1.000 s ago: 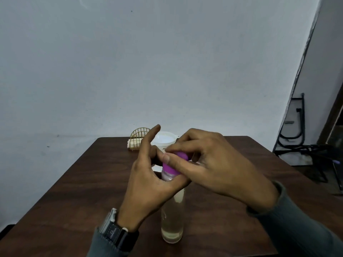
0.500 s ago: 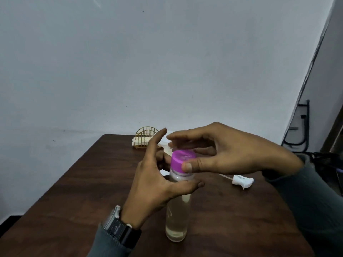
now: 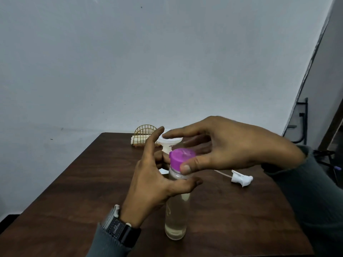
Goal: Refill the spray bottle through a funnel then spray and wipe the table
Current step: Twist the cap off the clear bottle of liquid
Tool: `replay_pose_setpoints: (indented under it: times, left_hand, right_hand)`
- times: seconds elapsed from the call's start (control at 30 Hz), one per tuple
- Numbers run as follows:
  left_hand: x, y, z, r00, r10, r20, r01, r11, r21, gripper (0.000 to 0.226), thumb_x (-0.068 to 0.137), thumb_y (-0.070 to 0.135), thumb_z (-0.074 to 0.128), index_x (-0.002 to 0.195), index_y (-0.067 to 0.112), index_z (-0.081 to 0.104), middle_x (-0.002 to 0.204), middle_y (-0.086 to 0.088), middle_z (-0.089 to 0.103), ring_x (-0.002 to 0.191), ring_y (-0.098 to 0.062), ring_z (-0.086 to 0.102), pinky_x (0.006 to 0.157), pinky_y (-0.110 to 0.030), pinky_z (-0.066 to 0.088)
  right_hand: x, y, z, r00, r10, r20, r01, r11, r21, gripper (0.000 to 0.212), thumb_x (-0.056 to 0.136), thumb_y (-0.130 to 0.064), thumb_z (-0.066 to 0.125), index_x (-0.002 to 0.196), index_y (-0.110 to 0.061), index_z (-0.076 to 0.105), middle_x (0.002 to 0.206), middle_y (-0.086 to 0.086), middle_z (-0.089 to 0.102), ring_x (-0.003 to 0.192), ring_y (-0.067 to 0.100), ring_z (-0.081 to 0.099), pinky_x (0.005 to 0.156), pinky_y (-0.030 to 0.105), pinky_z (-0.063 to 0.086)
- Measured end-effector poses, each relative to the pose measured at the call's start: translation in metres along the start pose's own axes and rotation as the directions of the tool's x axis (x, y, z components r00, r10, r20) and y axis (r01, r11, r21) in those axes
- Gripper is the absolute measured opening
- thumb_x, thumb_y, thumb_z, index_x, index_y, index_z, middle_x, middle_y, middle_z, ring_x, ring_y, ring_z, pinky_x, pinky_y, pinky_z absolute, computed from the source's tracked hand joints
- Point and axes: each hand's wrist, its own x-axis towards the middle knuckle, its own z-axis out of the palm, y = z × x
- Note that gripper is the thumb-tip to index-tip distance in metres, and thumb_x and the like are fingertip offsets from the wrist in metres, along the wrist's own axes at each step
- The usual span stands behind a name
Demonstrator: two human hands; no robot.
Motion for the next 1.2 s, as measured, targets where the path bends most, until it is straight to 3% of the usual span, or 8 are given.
replay_pose_setpoints:
  times: [0.1, 0.37, 0.47, 0.57, 0.73, 0.9, 1.07, 1.2]
  left_hand:
    - [0.0, -0.002, 0.0, 1.0, 0.001, 0.002, -0.001, 1.0, -0.001, 0.129, 0.049, 0.038, 0.099, 0.155, 0.05, 0.027, 0.092, 0.001, 0.077, 0.103, -0.015, 0.075, 0.106, -0.052, 0.053]
    - [-0.002, -0.001, 0.0, 1.0, 0.007, -0.014, -0.007, 1.0, -0.007, 0.131, 0.047, 0.038, 0.1, 0.156, 0.048, 0.027, 0.101, 0.005, 0.078, 0.101, -0.013, 0.076, 0.096, -0.045, 0.06]
    - [-0.003, -0.001, 0.0, 1.0, 0.005, -0.015, -0.005, 1.0, 0.003, 0.129, 0.049, 0.033, 0.1, 0.154, 0.051, 0.028, 0.089, 0.006, 0.076, 0.09, -0.013, 0.075, 0.084, -0.038, 0.061]
    - [0.0, -0.003, 0.001, 1.0, 0.021, -0.014, -0.021, 1.0, -0.02, 0.128, 0.048, 0.037, 0.1, 0.154, 0.049, 0.03, 0.093, 0.004, 0.076, 0.099, -0.014, 0.076, 0.102, -0.049, 0.055]
    - [0.0, -0.003, 0.001, 1.0, 0.021, -0.005, -0.022, 1.0, -0.019, 0.13, 0.048, 0.037, 0.099, 0.156, 0.047, 0.027, 0.095, -0.001, 0.078, 0.101, -0.014, 0.077, 0.107, -0.052, 0.053]
    - [-0.001, -0.002, 0.0, 1.0, 0.01, -0.018, -0.01, 1.0, -0.014, 0.132, 0.047, 0.039, 0.099, 0.156, 0.048, 0.026, 0.098, 0.004, 0.078, 0.1, -0.015, 0.076, 0.098, -0.052, 0.058]
    - [-0.001, -0.003, -0.002, 1.0, 0.003, -0.006, -0.003, 1.0, -0.007, 0.131, 0.047, 0.042, 0.098, 0.156, 0.048, 0.025, 0.092, 0.002, 0.077, 0.104, -0.012, 0.074, 0.103, -0.05, 0.055]
    - [0.0, -0.005, -0.001, 1.0, 0.018, 0.009, -0.018, 1.0, 0.008, 0.132, 0.049, 0.043, 0.097, 0.158, 0.044, 0.023, 0.09, 0.0, 0.077, 0.101, -0.015, 0.076, 0.107, -0.053, 0.051]
  right_hand:
    - [0.002, -0.003, 0.003, 0.991, 0.064, -0.119, -0.088, 0.973, -0.214, 0.06, 0.072, -0.078, 0.071, 0.127, -0.053, 0.068, 0.105, -0.033, 0.075, 0.095, -0.013, 0.068, 0.092, 0.033, 0.059]
    - [0.001, -0.003, 0.002, 0.995, 0.004, 0.101, 0.01, 0.991, -0.136, 0.062, 0.092, -0.019, 0.079, 0.139, -0.054, 0.058, 0.129, -0.031, 0.069, 0.119, -0.012, 0.062, 0.105, 0.031, 0.054]
    - [0.0, -0.004, 0.002, 1.0, 0.005, 0.011, -0.004, 0.999, -0.05, 0.073, 0.077, -0.06, 0.081, 0.145, -0.048, 0.056, 0.138, -0.03, 0.064, 0.121, -0.014, 0.061, 0.108, 0.028, 0.053]
    - [0.003, -0.007, 0.009, 0.98, 0.004, -0.198, -0.044, 0.979, -0.198, 0.056, 0.076, -0.076, 0.068, 0.12, -0.043, 0.077, 0.102, -0.021, 0.079, 0.091, -0.008, 0.071, 0.084, 0.031, 0.06]
    - [0.004, -0.004, 0.008, 0.996, -0.006, -0.085, -0.013, 0.974, -0.227, 0.029, 0.089, -0.054, 0.074, 0.117, -0.049, 0.076, 0.101, -0.021, 0.08, 0.094, -0.006, 0.071, 0.085, 0.037, 0.061]
    - [0.006, 0.0, -0.001, 0.993, -0.008, 0.121, 0.011, 1.0, -0.027, 0.058, 0.092, -0.012, 0.079, 0.141, -0.038, 0.064, 0.135, -0.025, 0.068, 0.125, -0.014, 0.058, 0.113, 0.023, 0.048]
    - [0.007, 0.001, 0.003, 0.996, 0.015, -0.088, -0.021, 0.997, -0.073, 0.047, 0.084, -0.057, 0.076, 0.128, -0.042, 0.072, 0.12, -0.028, 0.074, 0.105, -0.016, 0.067, 0.099, 0.028, 0.058]
    - [0.006, -0.004, 0.002, 0.998, 0.028, -0.059, -0.036, 0.988, -0.151, 0.032, 0.09, -0.045, 0.077, 0.122, -0.044, 0.075, 0.11, -0.027, 0.077, 0.098, -0.013, 0.069, 0.094, 0.028, 0.059]
